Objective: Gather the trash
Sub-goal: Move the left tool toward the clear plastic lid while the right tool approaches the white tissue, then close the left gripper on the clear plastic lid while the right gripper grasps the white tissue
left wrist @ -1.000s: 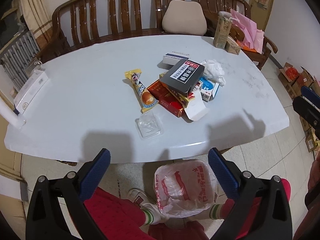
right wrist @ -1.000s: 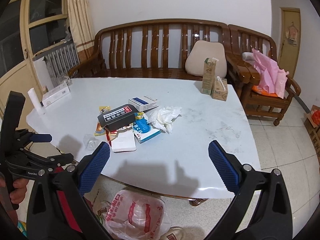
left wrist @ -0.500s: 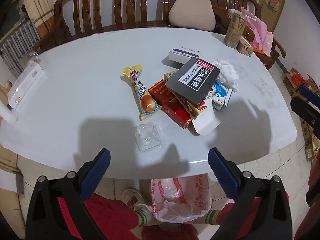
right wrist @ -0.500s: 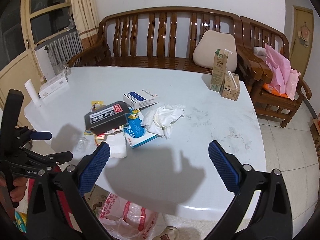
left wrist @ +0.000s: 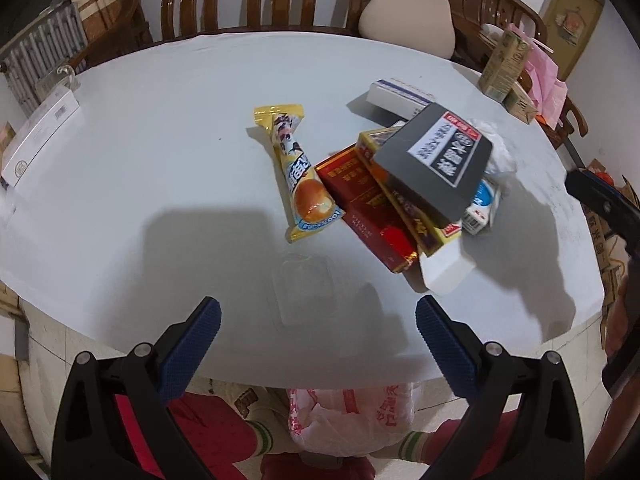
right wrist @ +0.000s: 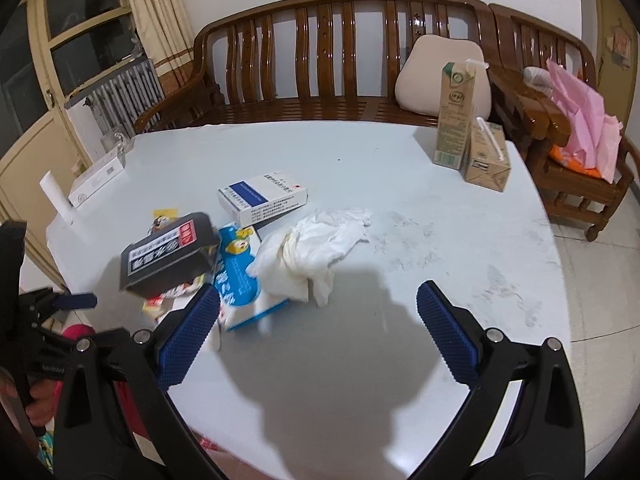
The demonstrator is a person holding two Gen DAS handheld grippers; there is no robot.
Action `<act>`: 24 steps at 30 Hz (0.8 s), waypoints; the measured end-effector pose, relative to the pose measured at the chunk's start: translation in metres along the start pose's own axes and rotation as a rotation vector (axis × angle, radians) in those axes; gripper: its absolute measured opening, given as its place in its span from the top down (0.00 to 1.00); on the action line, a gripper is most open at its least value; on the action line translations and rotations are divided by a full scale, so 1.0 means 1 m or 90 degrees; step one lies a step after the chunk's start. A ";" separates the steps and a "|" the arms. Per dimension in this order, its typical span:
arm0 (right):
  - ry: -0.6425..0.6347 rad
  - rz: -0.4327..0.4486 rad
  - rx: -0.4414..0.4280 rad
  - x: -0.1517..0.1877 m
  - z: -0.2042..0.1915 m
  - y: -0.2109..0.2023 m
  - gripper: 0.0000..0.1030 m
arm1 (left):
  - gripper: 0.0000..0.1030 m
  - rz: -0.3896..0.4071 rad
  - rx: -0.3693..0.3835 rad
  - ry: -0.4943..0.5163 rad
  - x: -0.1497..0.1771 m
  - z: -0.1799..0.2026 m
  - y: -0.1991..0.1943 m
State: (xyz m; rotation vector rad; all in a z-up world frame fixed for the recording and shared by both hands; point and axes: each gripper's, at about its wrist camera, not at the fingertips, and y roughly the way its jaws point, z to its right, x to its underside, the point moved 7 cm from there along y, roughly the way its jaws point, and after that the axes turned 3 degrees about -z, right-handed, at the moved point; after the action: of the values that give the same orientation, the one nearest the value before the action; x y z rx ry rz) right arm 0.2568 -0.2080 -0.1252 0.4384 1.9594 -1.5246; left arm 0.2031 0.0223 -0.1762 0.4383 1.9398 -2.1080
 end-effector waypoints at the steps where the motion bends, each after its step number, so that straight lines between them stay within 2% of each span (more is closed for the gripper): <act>1: 0.001 -0.002 -0.001 -0.003 0.001 0.006 0.06 | 0.08 0.001 -0.004 0.000 0.000 0.000 0.002; 8: 0.000 -0.025 -0.030 -0.009 -0.004 0.043 0.06 | 0.13 -0.004 0.002 -0.012 0.000 -0.003 0.010; 12: 0.021 -0.033 -0.044 -0.011 0.000 0.059 0.06 | 0.21 0.000 0.006 -0.028 -0.003 -0.008 0.013; 15: 0.030 -0.037 -0.048 -0.012 0.001 0.069 0.08 | 0.22 -0.010 0.005 -0.036 -0.002 -0.010 0.018; 18: 0.037 -0.043 -0.049 -0.012 0.004 0.078 0.18 | 0.24 -0.005 -0.004 -0.032 -0.003 -0.011 0.018; 19: 0.039 -0.047 -0.051 -0.011 0.004 0.080 0.25 | 0.24 -0.004 -0.004 -0.033 -0.003 -0.011 0.018; 22: 0.045 -0.053 -0.056 -0.011 0.006 0.084 0.29 | 0.28 0.003 0.000 -0.036 -0.004 -0.011 0.017; 23: 0.046 -0.053 -0.055 -0.010 0.007 0.084 0.32 | 0.30 0.008 0.002 -0.040 -0.003 -0.011 0.016; 24: 0.047 -0.053 -0.054 -0.010 0.008 0.085 0.35 | 0.37 0.011 -0.002 -0.041 -0.004 -0.012 0.016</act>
State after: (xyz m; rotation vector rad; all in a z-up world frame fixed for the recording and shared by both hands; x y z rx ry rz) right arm 0.3174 -0.1909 -0.1833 0.3868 2.1144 -1.4881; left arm 0.2130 0.0326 -0.1901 0.3807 1.8960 -2.0820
